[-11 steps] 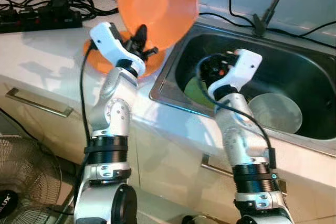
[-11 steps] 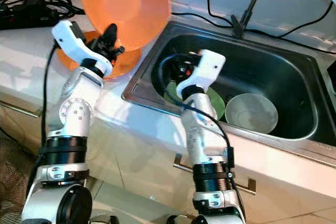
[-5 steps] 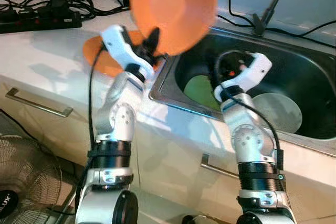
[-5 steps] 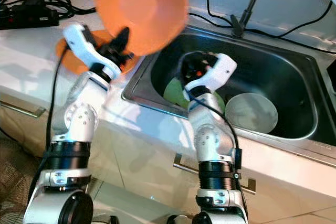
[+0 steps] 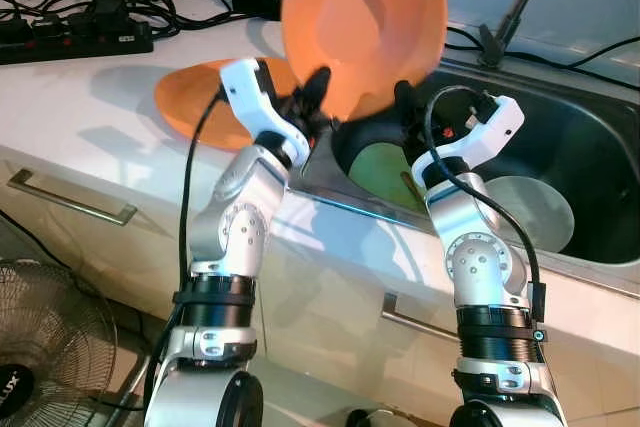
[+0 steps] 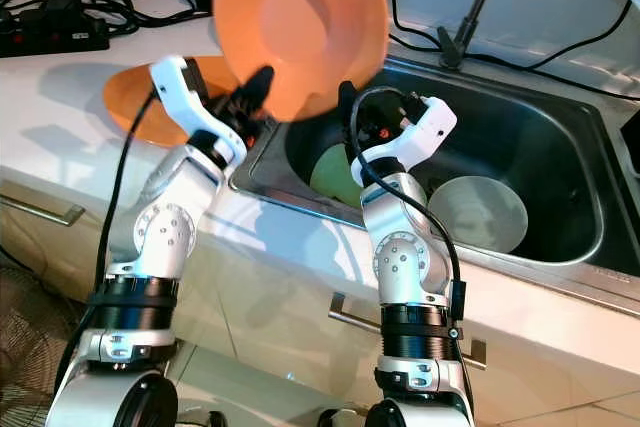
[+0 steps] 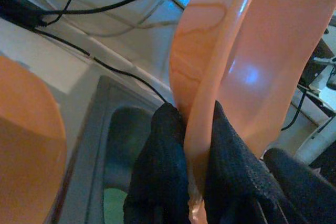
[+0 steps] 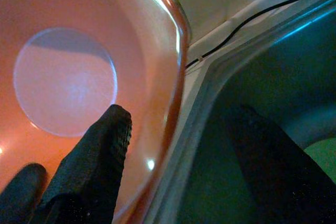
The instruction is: Kitchen organization
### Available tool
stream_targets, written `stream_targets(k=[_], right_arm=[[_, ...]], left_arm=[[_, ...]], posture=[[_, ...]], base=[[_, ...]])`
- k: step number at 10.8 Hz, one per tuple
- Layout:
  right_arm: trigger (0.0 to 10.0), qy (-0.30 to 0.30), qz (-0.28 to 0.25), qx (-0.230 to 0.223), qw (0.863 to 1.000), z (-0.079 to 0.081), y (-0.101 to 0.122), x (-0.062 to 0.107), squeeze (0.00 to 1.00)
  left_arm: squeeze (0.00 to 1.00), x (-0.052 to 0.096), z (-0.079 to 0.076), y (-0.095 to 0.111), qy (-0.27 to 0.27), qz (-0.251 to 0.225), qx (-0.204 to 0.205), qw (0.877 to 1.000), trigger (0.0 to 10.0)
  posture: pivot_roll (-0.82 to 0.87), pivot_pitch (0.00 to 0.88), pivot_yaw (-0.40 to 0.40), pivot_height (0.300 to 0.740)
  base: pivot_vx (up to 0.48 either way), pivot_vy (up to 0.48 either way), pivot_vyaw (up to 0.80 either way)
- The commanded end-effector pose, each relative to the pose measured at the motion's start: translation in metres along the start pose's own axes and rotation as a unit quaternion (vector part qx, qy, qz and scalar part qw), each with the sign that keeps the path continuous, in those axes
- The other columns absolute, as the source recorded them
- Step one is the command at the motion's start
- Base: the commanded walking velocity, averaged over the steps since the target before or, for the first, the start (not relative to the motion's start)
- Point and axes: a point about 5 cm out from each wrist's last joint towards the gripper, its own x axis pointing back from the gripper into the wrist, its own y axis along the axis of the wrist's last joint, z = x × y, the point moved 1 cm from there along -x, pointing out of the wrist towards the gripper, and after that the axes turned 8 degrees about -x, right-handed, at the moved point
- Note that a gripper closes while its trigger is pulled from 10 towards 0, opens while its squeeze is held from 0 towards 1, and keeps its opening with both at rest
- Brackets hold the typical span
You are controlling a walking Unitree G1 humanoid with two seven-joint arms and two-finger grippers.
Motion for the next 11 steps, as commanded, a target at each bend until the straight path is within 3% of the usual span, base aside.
stream_targets(k=[1, 7, 8, 9, 11], right_arm=[[10.0, 0.034, -0.01, -0.025, 0.999, 0.0236, 0.0013, -0.0077, 0.0], [10.0, 0.023, -0.013, -0.033, 0.999, 0.0178, 0.0011, -0.0107, 0.0], [9.1, 0.019, -0.021, -0.043, 0.999, 0.0162, 0.0031, -0.0109, 0.0], [0.0, 0.018, -0.027, -0.051, 0.998, 0.0156, 0.0048, -0.0111, 0.0], [0.0, 0.017, -0.036, -0.081, 0.996, 0.0141, 0.0073, -0.0112, 0.0]], left_arm=[[0.0, -0.0023, -0.0151, 0.0057, -0.037, -0.014, 0.001, 0.999, 10.0], [0.0, 0.0012, -0.0212, 0.0035, -0.07, -0.008, 0.03, 0.997, 10.0], [0.0, 0.0021, -0.0207, 0.0023, -0.069, -0.007, 0.047, 0.996, 10.0], [0.0, 0.0034, -0.0189, 0.0008, -0.068, -0.003, 0.052, 0.996, 10.0], [0.0, 0.0048, -0.0172, -0.0014, -0.065, 0.001, 0.065, 0.996, 10.0]], posture=[[0.04, 0.071, -0.048, 0.74], [0.05, 0.073, -0.046, 0.74], [0.05, 0.074, -0.046, 0.74], [0.05, 0.075, -0.046, 0.74], [0.05, 0.077, -0.044, 0.74]], base=[[0.0, 0.0, 0.0], [0.0, 0.0, 0.0], [0.0, 0.0, 0.0], [0.0, 0.0, 0.0], [0.0, 0.0, 0.0]])
